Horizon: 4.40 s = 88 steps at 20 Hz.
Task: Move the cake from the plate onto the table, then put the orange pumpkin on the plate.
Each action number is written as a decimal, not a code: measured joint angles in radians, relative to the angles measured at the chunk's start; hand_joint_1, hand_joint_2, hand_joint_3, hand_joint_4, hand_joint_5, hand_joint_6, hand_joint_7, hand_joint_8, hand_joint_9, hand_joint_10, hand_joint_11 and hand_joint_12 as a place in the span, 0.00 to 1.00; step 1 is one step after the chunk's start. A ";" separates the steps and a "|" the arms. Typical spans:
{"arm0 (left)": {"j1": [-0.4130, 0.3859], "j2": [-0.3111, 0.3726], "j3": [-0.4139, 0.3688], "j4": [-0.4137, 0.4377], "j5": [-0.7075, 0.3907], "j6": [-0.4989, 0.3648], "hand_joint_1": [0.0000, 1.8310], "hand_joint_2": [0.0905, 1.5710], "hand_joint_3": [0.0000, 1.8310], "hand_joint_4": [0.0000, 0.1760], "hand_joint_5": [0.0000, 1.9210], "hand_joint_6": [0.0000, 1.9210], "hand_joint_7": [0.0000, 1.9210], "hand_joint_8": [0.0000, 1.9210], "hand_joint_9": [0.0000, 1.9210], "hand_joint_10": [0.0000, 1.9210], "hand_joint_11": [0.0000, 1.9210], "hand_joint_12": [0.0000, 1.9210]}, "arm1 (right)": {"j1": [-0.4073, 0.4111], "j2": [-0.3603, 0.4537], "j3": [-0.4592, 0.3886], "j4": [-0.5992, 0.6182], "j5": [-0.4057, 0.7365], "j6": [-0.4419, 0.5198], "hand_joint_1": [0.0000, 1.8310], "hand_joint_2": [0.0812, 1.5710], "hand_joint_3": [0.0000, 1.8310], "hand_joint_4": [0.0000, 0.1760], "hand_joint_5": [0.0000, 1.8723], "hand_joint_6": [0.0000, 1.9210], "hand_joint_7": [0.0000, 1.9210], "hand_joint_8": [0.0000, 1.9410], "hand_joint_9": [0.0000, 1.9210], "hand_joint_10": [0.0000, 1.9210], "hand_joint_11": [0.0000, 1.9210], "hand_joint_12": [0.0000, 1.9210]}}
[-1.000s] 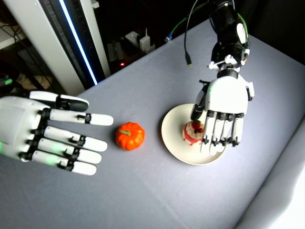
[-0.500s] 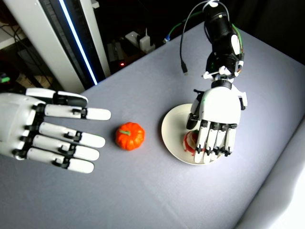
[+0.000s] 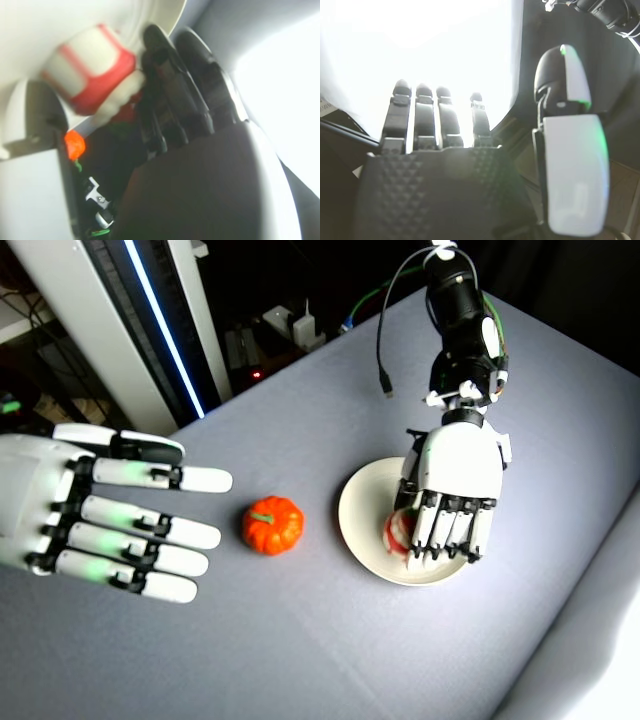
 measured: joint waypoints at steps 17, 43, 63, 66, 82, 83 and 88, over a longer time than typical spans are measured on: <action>-0.051 0.271 -0.225 -0.148 0.008 0.005 0.65 0.79 0.00 0.00 0.41 0.60 0.35 0.87 0.25 0.90 0.21 1.00 | 0.000 0.000 -0.003 0.012 -0.002 0.003 0.40 0.67 0.01 0.98 0.01 0.00 0.00 0.00 0.00 0.00 0.00 0.00; 0.275 0.396 -0.298 -0.359 0.012 -0.010 0.65 0.59 0.00 0.00 0.20 0.10 0.26 0.26 0.29 0.41 0.14 0.79 | -0.008 0.000 -0.017 0.031 -0.008 0.003 0.40 0.67 0.00 0.77 0.00 0.00 0.00 0.00 0.00 0.00 0.00 0.00; 0.296 0.611 -0.488 -0.770 -0.254 0.007 0.52 0.51 0.00 0.84 0.03 0.01 0.00 0.00 0.04 0.00 0.00 0.00 | 0.009 -0.003 0.027 -0.018 -0.165 0.004 0.44 0.62 0.00 0.08 0.09 0.00 0.06 0.00 0.04 0.00 0.00 0.29; 0.298 0.611 -0.496 -0.780 -0.287 0.007 0.50 0.53 0.00 0.73 0.12 0.01 0.01 0.00 0.06 0.00 0.00 0.13 | 0.107 -0.034 0.093 -0.090 -0.328 0.005 0.44 0.61 0.00 0.00 0.15 0.01 0.12 0.01 0.10 0.01 0.00 0.52; 0.240 0.546 -0.468 -0.685 -0.235 0.008 0.52 0.58 0.01 0.30 0.13 0.00 0.13 0.00 0.10 0.00 0.00 0.03 | 0.280 -0.272 0.306 -0.187 -0.654 0.079 0.34 0.55 0.00 0.58 0.05 0.00 0.01 0.00 0.02 0.00 0.00 0.30; 0.230 0.541 -0.468 -0.678 -0.233 0.008 0.52 0.59 0.01 0.33 0.14 0.01 0.13 0.00 0.11 0.01 0.00 0.03 | 0.280 -0.278 0.306 -0.187 -0.654 0.082 0.34 0.55 0.00 0.48 0.05 0.00 0.01 0.00 0.02 0.00 0.00 0.32; 0.222 0.535 -0.462 -0.668 -0.232 0.008 0.49 0.62 0.01 0.57 0.06 0.00 0.09 0.00 0.12 0.00 0.00 0.00 | 0.294 -0.346 0.360 -0.245 -0.684 0.156 0.34 0.58 0.00 0.29 0.05 0.00 0.03 0.00 0.00 0.00 0.00 0.35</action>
